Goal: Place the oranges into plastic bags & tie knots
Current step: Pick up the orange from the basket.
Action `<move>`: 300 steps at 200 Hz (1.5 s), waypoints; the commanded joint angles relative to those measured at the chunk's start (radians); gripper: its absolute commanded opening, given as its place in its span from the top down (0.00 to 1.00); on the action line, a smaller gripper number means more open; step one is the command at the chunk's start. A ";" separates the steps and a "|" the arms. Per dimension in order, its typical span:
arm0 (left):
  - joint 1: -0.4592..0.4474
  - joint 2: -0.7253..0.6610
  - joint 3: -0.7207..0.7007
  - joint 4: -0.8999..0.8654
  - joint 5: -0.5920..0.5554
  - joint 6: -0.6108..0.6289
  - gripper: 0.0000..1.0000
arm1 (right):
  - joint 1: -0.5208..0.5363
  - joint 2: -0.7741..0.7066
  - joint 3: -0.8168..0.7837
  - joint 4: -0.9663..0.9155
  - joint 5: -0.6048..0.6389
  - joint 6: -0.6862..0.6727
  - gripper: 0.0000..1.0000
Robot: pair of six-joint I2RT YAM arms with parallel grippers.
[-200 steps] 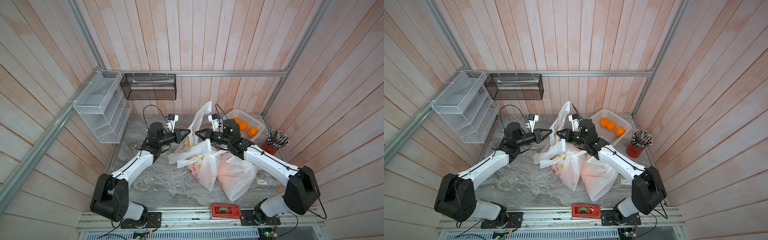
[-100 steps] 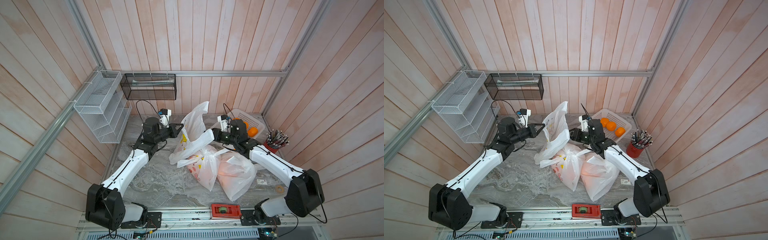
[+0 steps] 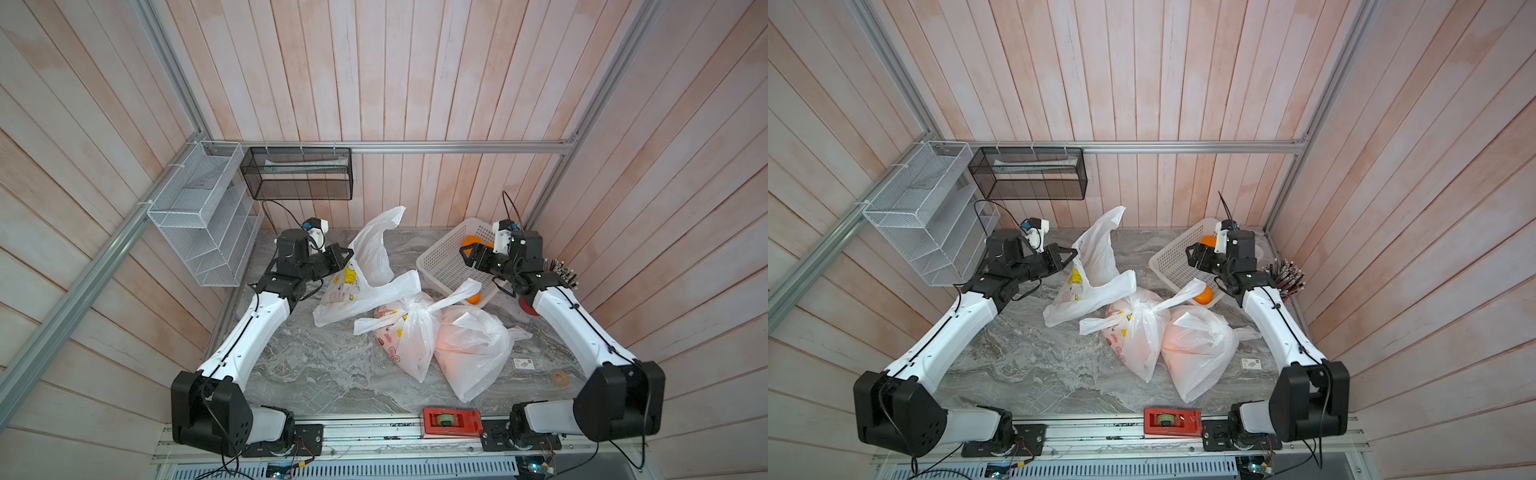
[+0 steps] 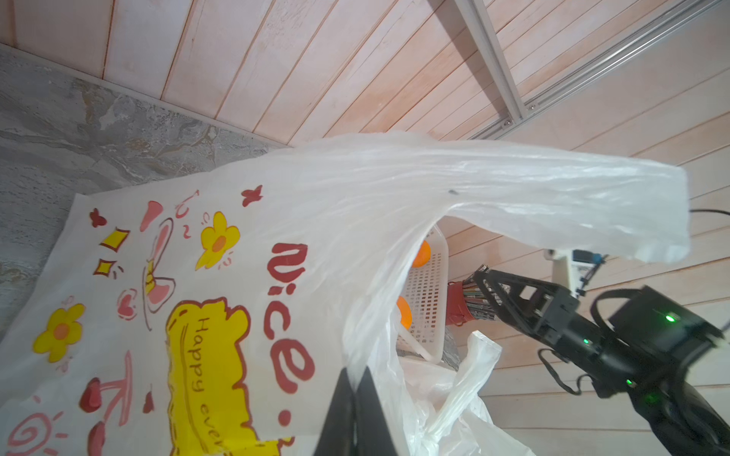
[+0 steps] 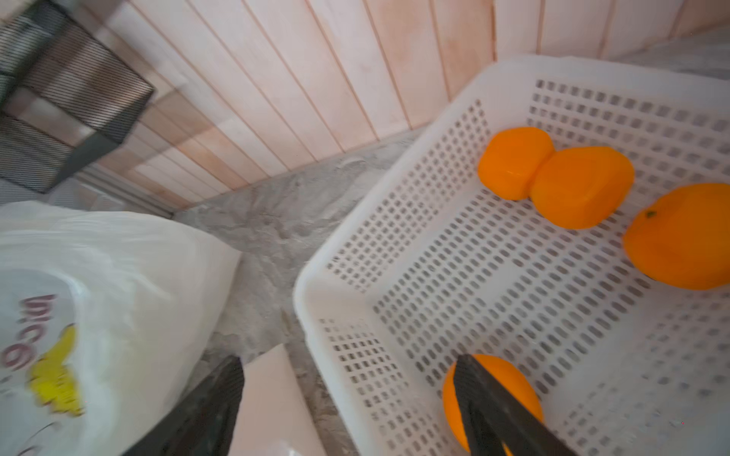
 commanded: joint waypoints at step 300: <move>0.001 0.080 0.050 -0.062 0.065 -0.012 1.00 | -0.104 0.855 0.818 -0.305 0.376 -0.505 0.43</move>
